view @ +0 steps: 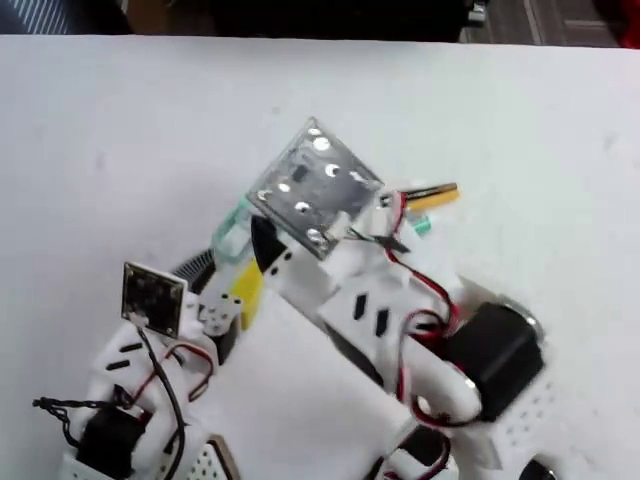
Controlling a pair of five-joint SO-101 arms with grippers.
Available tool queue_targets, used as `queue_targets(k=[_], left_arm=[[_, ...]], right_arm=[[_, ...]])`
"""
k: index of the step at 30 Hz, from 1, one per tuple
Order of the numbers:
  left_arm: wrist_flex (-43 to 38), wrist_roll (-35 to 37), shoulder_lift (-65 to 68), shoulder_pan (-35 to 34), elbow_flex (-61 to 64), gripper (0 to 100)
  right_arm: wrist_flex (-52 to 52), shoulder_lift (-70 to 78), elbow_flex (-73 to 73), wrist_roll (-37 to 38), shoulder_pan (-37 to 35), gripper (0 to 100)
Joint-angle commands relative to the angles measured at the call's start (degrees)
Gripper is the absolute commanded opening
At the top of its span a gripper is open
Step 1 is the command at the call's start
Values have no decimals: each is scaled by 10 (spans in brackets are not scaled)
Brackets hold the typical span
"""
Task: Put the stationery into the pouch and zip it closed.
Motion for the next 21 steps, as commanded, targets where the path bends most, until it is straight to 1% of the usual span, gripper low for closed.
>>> queue_targets(k=[1,5,8,10,12,16,21], left_arm=[[-14,4,0,7,0,146],[-14,4,0,7,0,147],[-14,4,0,7,0,168],[-13,4,0,7,0,199],[-13,4,0,7,0,206],[-15,4,0,7,0,204],[-14,4,0,7,0,203]], right_arm=[[-69,3,53,-1,-1,16],[-126,9,74,-1,-1,16],[-109,-16,34,-1,0,16],[-89,-42,14,-1,14,16],[-73,-60,14,-1,28,16],[-84,-58,71,-1,35,16],[-157,-8,158,-1,2,16]])
